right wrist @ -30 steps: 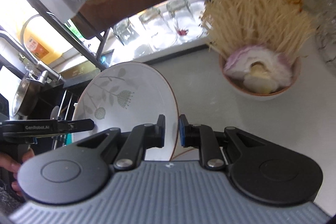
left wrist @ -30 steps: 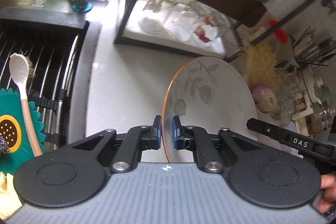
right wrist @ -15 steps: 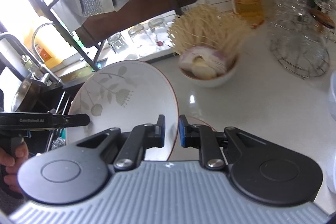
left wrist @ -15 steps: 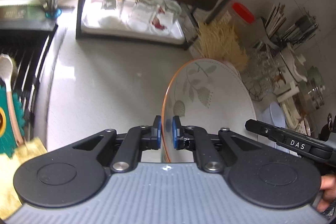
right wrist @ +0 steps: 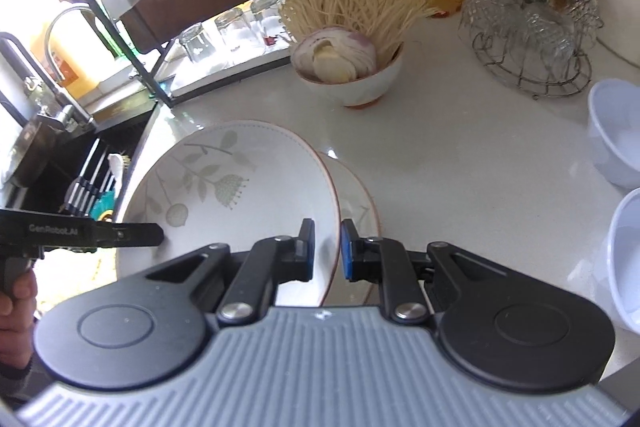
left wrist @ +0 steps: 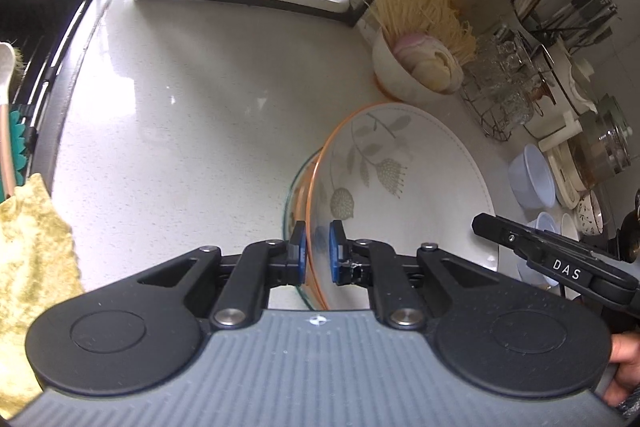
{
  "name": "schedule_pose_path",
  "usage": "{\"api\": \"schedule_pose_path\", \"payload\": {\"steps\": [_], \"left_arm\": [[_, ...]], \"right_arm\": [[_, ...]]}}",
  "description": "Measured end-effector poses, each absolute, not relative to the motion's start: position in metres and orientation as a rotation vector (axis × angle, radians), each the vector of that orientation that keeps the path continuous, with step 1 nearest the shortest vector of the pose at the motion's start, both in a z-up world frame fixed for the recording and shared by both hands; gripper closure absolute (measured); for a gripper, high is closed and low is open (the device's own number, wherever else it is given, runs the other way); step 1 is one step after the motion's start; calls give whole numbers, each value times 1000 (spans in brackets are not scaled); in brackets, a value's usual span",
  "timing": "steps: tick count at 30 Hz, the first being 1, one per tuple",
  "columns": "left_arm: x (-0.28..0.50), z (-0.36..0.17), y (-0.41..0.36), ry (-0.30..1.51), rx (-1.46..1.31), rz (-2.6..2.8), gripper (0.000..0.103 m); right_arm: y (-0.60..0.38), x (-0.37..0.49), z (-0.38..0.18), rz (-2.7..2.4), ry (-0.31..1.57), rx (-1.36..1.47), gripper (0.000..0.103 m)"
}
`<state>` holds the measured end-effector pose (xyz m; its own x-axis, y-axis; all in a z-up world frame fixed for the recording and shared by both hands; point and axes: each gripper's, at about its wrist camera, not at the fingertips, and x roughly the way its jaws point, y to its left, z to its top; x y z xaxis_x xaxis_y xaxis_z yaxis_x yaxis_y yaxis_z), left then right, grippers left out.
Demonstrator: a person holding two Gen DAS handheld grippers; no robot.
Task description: Organize plates and bowls
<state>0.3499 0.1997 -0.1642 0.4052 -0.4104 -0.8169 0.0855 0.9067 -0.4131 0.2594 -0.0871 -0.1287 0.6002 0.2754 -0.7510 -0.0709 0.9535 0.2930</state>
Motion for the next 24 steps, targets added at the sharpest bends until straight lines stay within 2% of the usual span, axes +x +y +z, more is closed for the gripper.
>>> {"api": "schedule_pose_path", "payload": {"steps": [10, 24], "left_arm": [[359, -176, 168, 1178, -291, -361, 90], [366, -178, 170, 1189, -193, -325, 88]], "right_arm": [[-100, 261, -140, 112, 894, 194, 86], [-83, 267, -153, 102, 914, 167, 87]]}}
